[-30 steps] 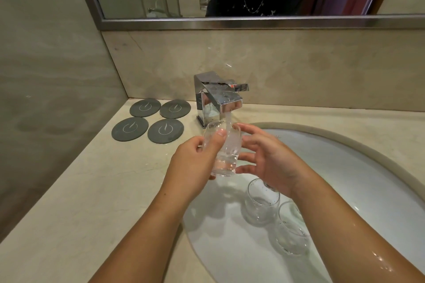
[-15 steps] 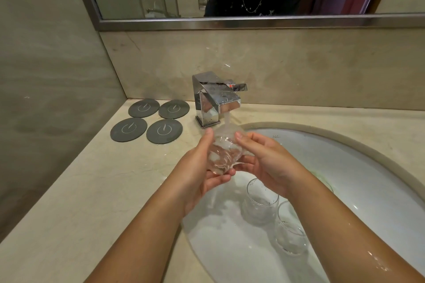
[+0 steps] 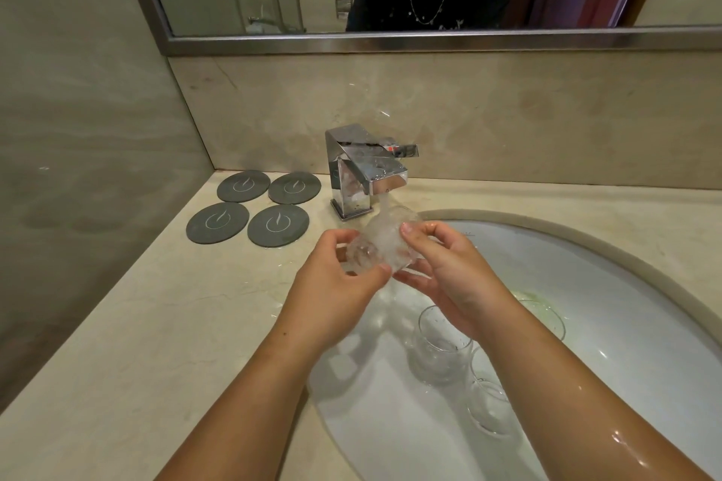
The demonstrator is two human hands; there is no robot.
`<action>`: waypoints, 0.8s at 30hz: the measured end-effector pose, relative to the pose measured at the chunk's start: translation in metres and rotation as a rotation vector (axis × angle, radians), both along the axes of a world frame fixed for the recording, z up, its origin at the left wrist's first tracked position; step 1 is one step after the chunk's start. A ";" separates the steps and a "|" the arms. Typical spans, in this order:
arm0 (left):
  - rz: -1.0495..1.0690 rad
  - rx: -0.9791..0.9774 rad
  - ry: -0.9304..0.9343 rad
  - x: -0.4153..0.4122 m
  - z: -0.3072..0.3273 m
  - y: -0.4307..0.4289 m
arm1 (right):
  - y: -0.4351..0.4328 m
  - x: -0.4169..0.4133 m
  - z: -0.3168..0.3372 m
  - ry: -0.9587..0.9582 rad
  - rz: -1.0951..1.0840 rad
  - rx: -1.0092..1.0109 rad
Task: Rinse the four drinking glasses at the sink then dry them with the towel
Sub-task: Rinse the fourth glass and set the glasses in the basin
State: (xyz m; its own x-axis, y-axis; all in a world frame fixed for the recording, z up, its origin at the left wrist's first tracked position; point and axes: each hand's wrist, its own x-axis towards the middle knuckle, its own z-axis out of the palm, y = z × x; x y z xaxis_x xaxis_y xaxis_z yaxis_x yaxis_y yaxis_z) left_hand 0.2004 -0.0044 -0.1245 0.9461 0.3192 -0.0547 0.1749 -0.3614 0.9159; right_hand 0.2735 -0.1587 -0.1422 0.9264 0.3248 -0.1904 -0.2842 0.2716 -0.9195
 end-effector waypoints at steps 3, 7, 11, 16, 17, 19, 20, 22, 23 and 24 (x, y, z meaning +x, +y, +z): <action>-0.027 0.147 -0.094 -0.002 0.000 0.000 | 0.003 -0.003 0.002 0.054 0.069 0.001; -0.058 0.306 -0.161 -0.003 0.000 0.000 | 0.002 -0.006 0.007 0.054 0.101 -0.014; -0.098 0.262 -0.095 -0.003 0.000 0.003 | 0.002 -0.005 0.005 -0.209 0.007 -0.202; -0.064 0.139 -0.109 -0.002 0.004 0.004 | 0.002 -0.010 0.005 -0.551 0.036 -0.475; -0.064 0.126 -0.116 -0.002 0.004 0.004 | 0.001 -0.010 0.005 -0.577 0.044 -0.472; -0.064 0.125 -0.124 -0.003 0.004 0.004 | 0.002 -0.011 0.007 -0.608 0.051 -0.476; -0.063 0.131 -0.124 -0.003 0.003 0.004 | 0.001 -0.012 0.007 -0.623 0.057 -0.488; -0.066 0.159 -0.110 -0.002 0.002 0.006 | -0.001 -0.013 0.007 -0.653 0.081 -0.499; -0.069 0.173 -0.101 -0.002 0.001 0.007 | -0.002 -0.013 0.008 -0.661 0.099 -0.494; -0.073 0.186 -0.095 -0.002 0.000 0.008 | -0.003 -0.014 0.008 -0.669 0.119 -0.493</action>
